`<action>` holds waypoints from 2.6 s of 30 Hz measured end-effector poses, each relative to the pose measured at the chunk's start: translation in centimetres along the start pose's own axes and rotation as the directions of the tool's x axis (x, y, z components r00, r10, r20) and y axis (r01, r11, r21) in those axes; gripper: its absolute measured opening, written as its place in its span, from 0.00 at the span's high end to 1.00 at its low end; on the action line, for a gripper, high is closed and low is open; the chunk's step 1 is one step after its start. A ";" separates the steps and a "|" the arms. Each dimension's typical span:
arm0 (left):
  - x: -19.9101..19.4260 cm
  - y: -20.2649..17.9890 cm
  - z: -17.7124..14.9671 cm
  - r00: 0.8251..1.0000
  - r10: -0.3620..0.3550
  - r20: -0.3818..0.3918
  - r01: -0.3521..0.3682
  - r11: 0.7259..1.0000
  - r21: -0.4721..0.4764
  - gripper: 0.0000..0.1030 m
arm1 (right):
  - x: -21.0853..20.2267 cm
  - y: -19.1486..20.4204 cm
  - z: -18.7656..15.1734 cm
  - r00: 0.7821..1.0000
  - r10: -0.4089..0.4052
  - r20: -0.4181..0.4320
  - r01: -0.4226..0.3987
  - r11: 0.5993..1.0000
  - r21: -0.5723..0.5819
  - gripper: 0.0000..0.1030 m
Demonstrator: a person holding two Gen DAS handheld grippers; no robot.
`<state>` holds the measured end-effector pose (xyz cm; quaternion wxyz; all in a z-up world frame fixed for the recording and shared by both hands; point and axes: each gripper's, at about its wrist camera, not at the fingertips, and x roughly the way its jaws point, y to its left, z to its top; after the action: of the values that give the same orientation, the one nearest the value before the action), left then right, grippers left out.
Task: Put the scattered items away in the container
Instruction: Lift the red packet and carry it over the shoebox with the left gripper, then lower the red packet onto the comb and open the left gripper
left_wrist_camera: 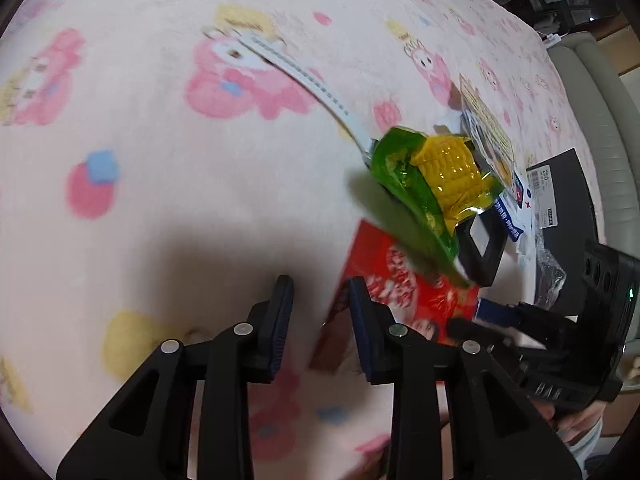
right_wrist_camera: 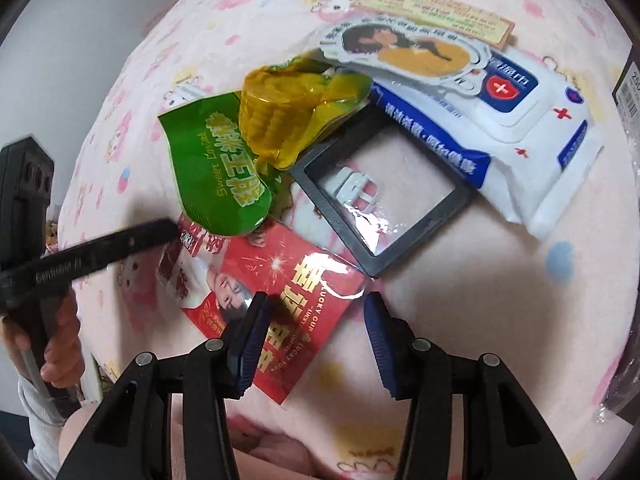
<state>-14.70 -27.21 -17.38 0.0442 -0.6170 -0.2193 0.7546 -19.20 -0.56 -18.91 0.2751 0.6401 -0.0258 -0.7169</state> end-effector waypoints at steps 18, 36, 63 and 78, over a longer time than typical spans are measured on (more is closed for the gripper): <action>-6.9 -15.7 -4.1 1.000 -0.017 -0.014 0.020 0.965 0.261 0.67 | -12.8 -2.3 -3.0 0.969 0.045 0.242 -0.049 0.999 0.012 0.55; -6.5 -35.7 -8.5 0.971 -0.227 0.075 0.183 0.907 0.378 0.68 | -28.1 -14.6 -8.2 0.868 -0.080 0.490 0.015 0.991 0.136 0.55; 9.3 -46.9 -1.3 0.994 0.102 -0.033 -0.074 0.879 0.471 0.66 | -21.6 -29.8 -2.6 0.924 -0.155 0.350 0.005 0.919 0.394 0.55; 9.0 -45.8 -2.0 0.974 0.226 -0.008 -0.197 0.865 0.462 0.62 | -21.2 -30.0 -2.9 0.937 -0.170 0.305 0.021 0.899 0.437 0.55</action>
<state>-24.22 17.58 -8.19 0.1125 -0.6322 0.0353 0.7658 -26.73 34.88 -11.98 0.0837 0.5536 -0.1964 -0.8049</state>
